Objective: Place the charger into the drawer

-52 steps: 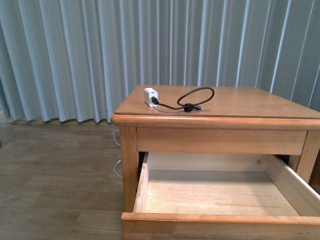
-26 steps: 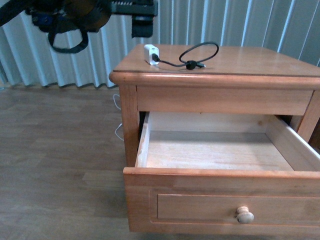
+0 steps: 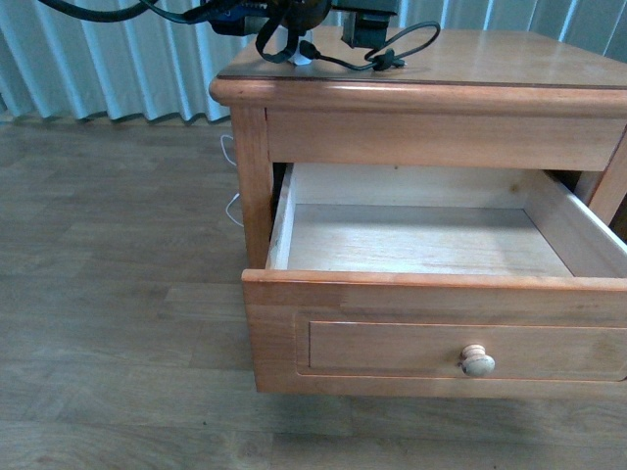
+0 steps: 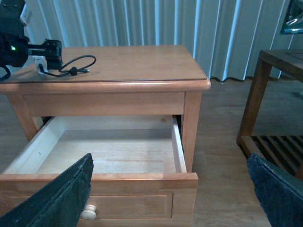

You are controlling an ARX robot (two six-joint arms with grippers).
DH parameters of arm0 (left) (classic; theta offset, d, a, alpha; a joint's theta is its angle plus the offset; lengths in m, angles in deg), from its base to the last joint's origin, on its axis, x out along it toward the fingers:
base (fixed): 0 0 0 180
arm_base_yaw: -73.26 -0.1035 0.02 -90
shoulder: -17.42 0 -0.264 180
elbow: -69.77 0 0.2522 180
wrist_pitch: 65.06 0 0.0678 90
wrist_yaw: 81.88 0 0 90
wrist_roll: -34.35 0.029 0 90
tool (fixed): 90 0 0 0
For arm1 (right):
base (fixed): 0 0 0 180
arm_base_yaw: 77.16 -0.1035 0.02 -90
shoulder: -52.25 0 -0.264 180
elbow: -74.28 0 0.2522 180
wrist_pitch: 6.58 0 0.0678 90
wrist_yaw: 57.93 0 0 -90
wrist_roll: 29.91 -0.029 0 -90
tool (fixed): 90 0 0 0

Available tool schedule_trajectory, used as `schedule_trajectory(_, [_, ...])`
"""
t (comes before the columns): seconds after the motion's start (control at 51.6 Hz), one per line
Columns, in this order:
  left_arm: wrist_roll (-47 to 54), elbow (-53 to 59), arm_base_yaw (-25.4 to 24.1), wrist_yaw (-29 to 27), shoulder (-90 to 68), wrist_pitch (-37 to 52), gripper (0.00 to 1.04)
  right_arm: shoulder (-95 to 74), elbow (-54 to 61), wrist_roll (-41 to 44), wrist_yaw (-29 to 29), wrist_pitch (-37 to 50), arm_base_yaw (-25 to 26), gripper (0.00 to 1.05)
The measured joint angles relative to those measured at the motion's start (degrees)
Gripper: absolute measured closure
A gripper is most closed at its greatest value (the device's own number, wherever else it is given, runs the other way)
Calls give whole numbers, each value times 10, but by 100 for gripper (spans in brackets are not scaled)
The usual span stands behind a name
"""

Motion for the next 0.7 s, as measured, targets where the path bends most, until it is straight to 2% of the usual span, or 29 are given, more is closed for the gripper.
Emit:
schedule_trajectory(0.155, [-1, -50, -3, -5, -38, -20, 6, 0, 0, 0, 0, 0, 0, 8])
schedule_trajectory(0.407, [-6, -52, -7, -5, -41, -18, 7, 0, 0, 0, 0, 0, 0, 8])
schedule_trajectory(0.543, [-7, -41, -7, -6, -41, -10, 37, 0, 0, 0, 0, 0, 0, 8])
schedule_trajectory(0.698, [-8, -21, -7, -4, -30, -2, 60, 0, 0, 0, 0, 0, 0, 8])
